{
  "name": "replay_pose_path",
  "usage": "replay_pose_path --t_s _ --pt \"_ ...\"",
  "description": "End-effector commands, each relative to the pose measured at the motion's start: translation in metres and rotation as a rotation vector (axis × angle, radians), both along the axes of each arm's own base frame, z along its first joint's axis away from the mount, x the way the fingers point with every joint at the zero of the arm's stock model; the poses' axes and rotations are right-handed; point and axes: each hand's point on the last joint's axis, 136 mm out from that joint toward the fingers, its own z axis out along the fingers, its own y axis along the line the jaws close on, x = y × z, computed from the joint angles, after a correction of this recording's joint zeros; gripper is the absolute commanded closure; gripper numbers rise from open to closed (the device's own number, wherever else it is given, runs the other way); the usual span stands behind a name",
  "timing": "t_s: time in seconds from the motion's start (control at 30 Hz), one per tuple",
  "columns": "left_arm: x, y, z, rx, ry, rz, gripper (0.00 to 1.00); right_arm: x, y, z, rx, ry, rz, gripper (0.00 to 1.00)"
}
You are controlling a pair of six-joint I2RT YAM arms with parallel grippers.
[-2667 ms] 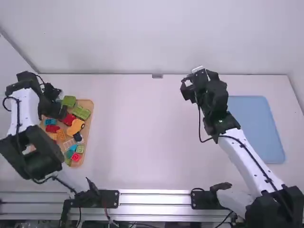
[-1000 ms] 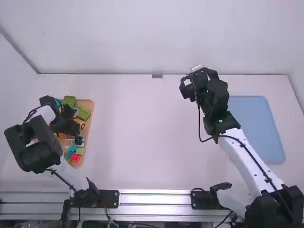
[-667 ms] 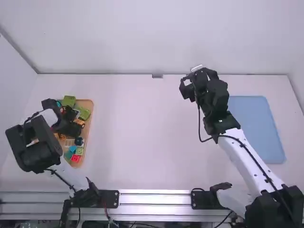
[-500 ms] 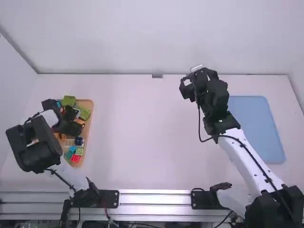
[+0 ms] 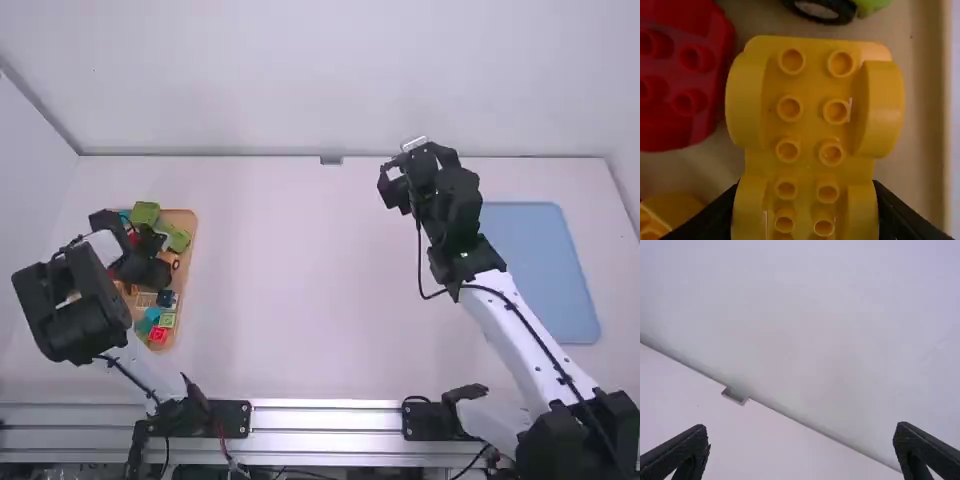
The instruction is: Assemble lego blocks to make yellow taxi
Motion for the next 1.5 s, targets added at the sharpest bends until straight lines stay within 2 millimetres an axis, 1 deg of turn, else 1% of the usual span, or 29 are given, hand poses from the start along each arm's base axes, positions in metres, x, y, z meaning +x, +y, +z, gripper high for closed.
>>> replay_pose_path --t_s 0.0,0.1,0.13,0.17,0.2,0.23,0.27,0.37,0.4,0.47,0.5,0.53,0.57,0.6,0.63,0.67,0.7,0.73,0.77,0.83,0.87,1.03,1.07,1.13,1.17,1.23,1.33,1.43,1.47 --pt "0.015 0.008 0.023 0.004 -0.041 0.065 0.46 0.003 0.001 0.017 0.016 -0.034 -0.001 0.02" --pt "0.028 0.002 0.056 0.001 -0.072 0.074 0.45 0.003 0.001 0.016 0.015 -0.031 -0.001 0.02" --pt "0.028 0.002 0.056 0.001 -0.072 0.074 0.45 0.003 0.001 0.016 0.015 -0.031 -0.001 0.02" --pt "0.037 -0.009 0.073 -0.006 -0.103 0.038 0.46 0.003 0.001 0.016 0.015 -0.029 -0.001 0.02" --pt "0.040 -0.016 0.081 -0.009 -0.119 0.010 0.48 0.003 0.001 0.016 0.013 -0.027 -0.001 0.02" --pt "0.040 -0.016 0.081 -0.009 -0.119 0.010 0.48 0.003 0.001 0.016 0.013 -0.027 -0.001 0.02" --pt "0.046 -0.028 0.092 -0.009 -0.147 -0.025 0.48 0.002 0.001 0.015 0.013 -0.025 -0.001 0.02" --pt "0.056 -0.062 0.108 0.006 -0.177 -0.127 0.48 0.002 0.001 0.013 0.011 -0.018 -0.001 0.02" --pt "0.057 -0.086 0.113 0.008 -0.175 -0.224 0.49 0.002 0.001 0.012 0.010 -0.015 -0.001 0.02" --pt "0.060 -0.118 0.116 0.010 -0.171 -0.346 0.51 0.002 0.001 0.011 0.008 -0.010 -0.001 0.02" --pt "0.062 -0.129 0.116 0.010 -0.172 -0.382 0.52 0.002 0.001 0.011 0.007 -0.009 -0.001 0.02" --pt "0.065 -0.150 0.116 0.009 -0.176 -0.451 0.52 0.002 0.001 0.011 0.008 -0.008 -0.001 0.02" --pt "0.065 -0.178 0.115 0.004 -0.171 -0.552 0.55 0.002 0.001 0.010 0.006 -0.005 -0.001 0.02" --pt "0.064 -0.195 0.114 0.001 -0.170 -0.611 0.56 0.002 0.001 0.010 0.007 -0.005 -0.001 0.02" --pt "0.064 -0.198 0.113 0.001 -0.169 -0.622 0.56 0.002 0.001 0.010 0.007 -0.005 -0.001 0.02" --pt "0.062 -0.229 0.109 -0.001 -0.164 -0.732 0.56 0.002 0.001 0.010 0.006 -0.006 -0.001 0.02" --pt "0.058 -0.252 0.105 -0.001 -0.156 -0.825 0.56 0.002 0.001 0.010 0.006 -0.005 -0.001 0.02" --pt "0.055 -0.266 0.101 -0.002 -0.150 -0.882 0.55 0.002 0.001 0.010 0.006 -0.005 -0.001 0.02" --pt "0.055 -0.269 0.100 -0.002 -0.149 -0.893 0.55 0.002 0.001 0.010 0.007 -0.005 -0.001 0.02" --pt "0.041 -0.312 0.090 -0.010 -0.128 -1.034 0.53 0.002 0.001 0.010 0.003 -0.006 0.000 0.02" --pt "0.035 -0.328 0.085 -0.016 -0.121 -1.081 0.53 0.002 0.001 0.010 0.003 -0.006 -0.001 0.02" --pt "0.024 -0.373 0.063 -0.022 -0.133 -1.202 0.52 0.002 0.001 0.010 0.003 -0.005 0.000 0.02" --pt "0.020 -0.385 0.054 -0.026 -0.139 -1.221 0.51 0.001 0.001 0.009 0.003 -0.003 -0.001 0.02" --pt "0.018 -0.392 0.049 -0.030 -0.141 -1.233 0.51 0.001 0.001 0.009 0.002 -0.003 0.000 0.02" --pt "0.015 -0.398 0.040 -0.033 -0.132 -1.237 0.51 0.001 0.001 0.009 0.002 -0.002 0.000 0.02" --pt "0.010 -0.401 0.028 -0.039 -0.102 -1.248 0.50 0.001 0.001 0.008 0.002 -0.001 0.000 0.02" --pt "0.004 -0.398 0.013 -0.038 -0.044 -1.249 0.50 0.001 0.001 0.007 0.000 0.005 0.000 0.02" --pt "0.001 -0.395 0.004 -0.037 -0.013 -1.250 0.45 0.001 0.001 0.005 -0.003 0.014 0.000 0.02" --pt "0.001 -0.395 0.001 -0.036 -0.009 -1.253 0.46 0.001 0.001 0.004 -0.003 0.017 -0.001 0.02"
